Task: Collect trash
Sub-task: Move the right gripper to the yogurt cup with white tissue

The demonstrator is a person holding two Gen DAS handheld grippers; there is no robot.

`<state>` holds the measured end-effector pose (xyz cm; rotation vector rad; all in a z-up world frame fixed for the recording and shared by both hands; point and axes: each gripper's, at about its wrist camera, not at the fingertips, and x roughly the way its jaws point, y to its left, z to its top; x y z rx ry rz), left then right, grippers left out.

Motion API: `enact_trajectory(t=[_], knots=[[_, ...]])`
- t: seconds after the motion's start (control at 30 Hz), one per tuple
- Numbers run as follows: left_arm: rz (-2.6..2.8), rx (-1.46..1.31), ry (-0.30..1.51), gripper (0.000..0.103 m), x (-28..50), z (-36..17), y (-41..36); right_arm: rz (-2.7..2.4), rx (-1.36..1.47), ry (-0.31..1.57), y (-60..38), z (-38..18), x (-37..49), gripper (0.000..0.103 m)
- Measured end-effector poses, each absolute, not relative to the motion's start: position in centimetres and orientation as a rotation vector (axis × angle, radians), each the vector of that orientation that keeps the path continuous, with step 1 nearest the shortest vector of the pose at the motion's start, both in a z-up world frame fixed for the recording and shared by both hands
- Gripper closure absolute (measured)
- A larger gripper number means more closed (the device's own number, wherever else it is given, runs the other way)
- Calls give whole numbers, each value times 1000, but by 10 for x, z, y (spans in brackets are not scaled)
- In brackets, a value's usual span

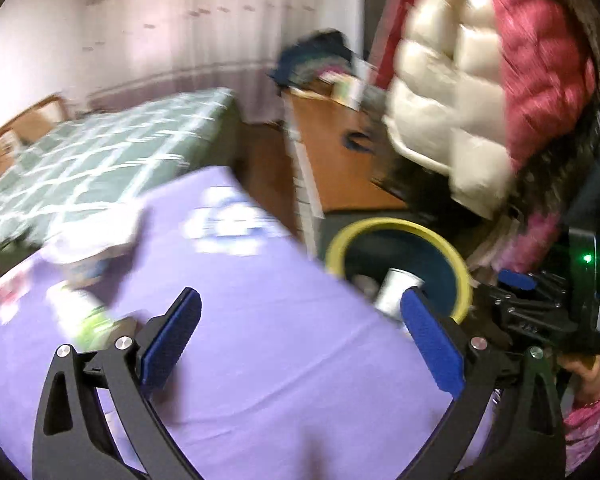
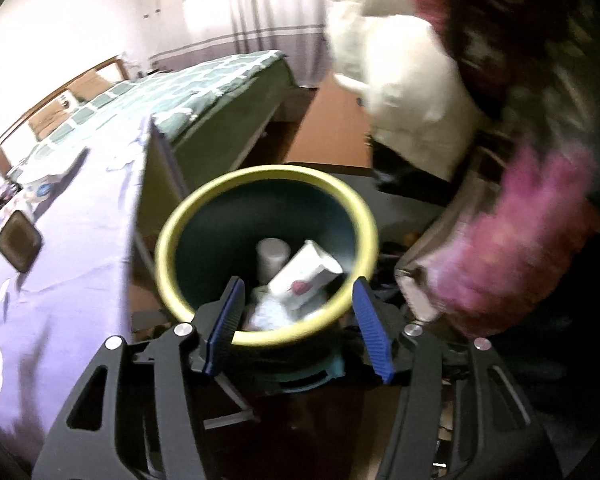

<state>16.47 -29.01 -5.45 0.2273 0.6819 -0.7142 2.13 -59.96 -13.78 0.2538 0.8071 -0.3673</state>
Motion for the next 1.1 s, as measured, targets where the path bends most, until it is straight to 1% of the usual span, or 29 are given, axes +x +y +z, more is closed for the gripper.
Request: enact_trajectory(t=[0.27, 0.43, 0.57, 0.7, 0.87, 1.1], knots=[[-402, 189, 568, 5, 183, -53, -148, -234, 180, 811, -542, -120, 68, 48], [-234, 180, 518, 5, 209, -71, -76, -168, 138, 805, -505, -108, 99, 48], [-120, 147, 509, 5, 233, -93, -35, -114, 111, 798, -478, -99, 129, 48], [-66, 78, 521, 5, 242, -109, -11, -63, 90, 784, -454, -86, 167, 48], [-19, 57, 563, 5, 256, -125, -4, 17, 74, 784, -429, -73, 237, 48], [13, 69, 555, 5, 257, -130, -4, 65, 171, 864, -413, -96, 347, 48]])
